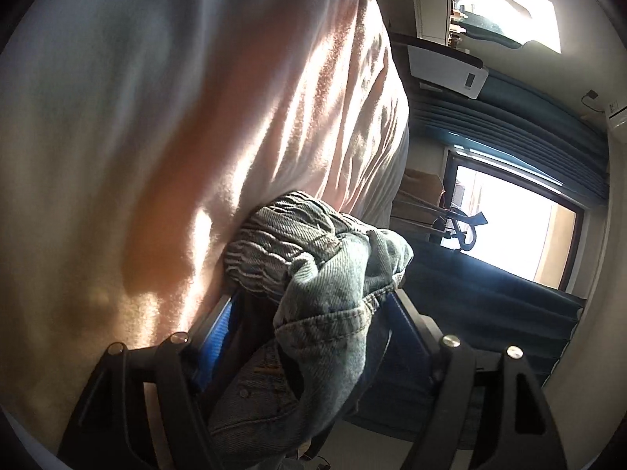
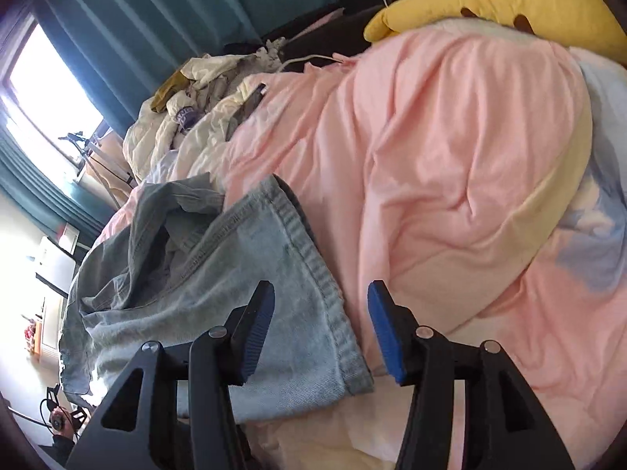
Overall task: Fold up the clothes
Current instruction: 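Open the right tool and release the jeans onto the duvet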
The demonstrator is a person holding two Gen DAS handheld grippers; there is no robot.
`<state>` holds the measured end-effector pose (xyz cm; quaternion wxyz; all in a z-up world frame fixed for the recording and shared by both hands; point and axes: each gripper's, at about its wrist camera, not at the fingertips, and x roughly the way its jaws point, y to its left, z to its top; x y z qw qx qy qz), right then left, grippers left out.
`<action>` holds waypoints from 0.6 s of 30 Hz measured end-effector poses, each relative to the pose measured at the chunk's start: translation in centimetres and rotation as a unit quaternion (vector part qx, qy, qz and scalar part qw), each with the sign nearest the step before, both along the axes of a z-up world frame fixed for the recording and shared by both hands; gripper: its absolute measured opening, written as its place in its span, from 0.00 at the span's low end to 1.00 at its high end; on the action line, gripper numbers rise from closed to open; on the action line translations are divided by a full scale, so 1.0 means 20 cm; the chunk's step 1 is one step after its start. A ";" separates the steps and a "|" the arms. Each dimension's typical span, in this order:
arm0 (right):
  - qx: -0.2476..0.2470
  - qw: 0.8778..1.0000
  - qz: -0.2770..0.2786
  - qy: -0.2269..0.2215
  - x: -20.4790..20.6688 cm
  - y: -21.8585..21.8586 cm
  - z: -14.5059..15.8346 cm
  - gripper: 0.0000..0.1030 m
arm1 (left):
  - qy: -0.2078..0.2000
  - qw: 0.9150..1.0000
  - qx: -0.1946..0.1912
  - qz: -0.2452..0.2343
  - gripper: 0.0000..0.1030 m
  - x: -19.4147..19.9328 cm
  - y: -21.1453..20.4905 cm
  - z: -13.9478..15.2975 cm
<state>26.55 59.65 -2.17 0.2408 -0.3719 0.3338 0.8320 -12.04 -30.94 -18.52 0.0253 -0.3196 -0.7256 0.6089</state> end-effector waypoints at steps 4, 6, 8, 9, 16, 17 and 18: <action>0.009 0.998 0.056 0.028 -0.26 -0.13 0.14 0.49 | 0.004 0.997 -0.073 -0.021 0.68 -0.06 0.02 0.10; 0.009 0.995 0.088 0.038 -0.43 -0.24 0.19 0.49 | 0.016 0.993 -0.116 -0.032 0.56 -0.08 0.04 0.17; 0.004 0.990 0.127 0.054 -0.61 -0.37 0.23 0.49 | 0.043 0.988 -0.140 -0.044 0.49 -0.09 0.07 0.24; -0.003 0.988 0.145 0.060 -0.71 -0.44 0.23 0.49 | 0.056 0.986 -0.151 -0.051 0.46 -0.10 0.09 0.27; -0.069 0.956 0.270 0.089 -1.29 -1.03 0.17 0.49 | 0.164 0.925 -0.308 -0.152 0.36 -0.13 0.41 0.61; -0.077 0.952 0.283 0.083 -1.35 -1.11 0.14 0.49 | 0.173 0.916 -0.321 -0.166 0.36 -0.13 0.46 0.63; -0.086 0.949 0.294 0.077 -1.41 -1.20 0.10 0.49 | 0.179 0.909 -0.331 -0.178 0.35 -0.13 0.52 0.64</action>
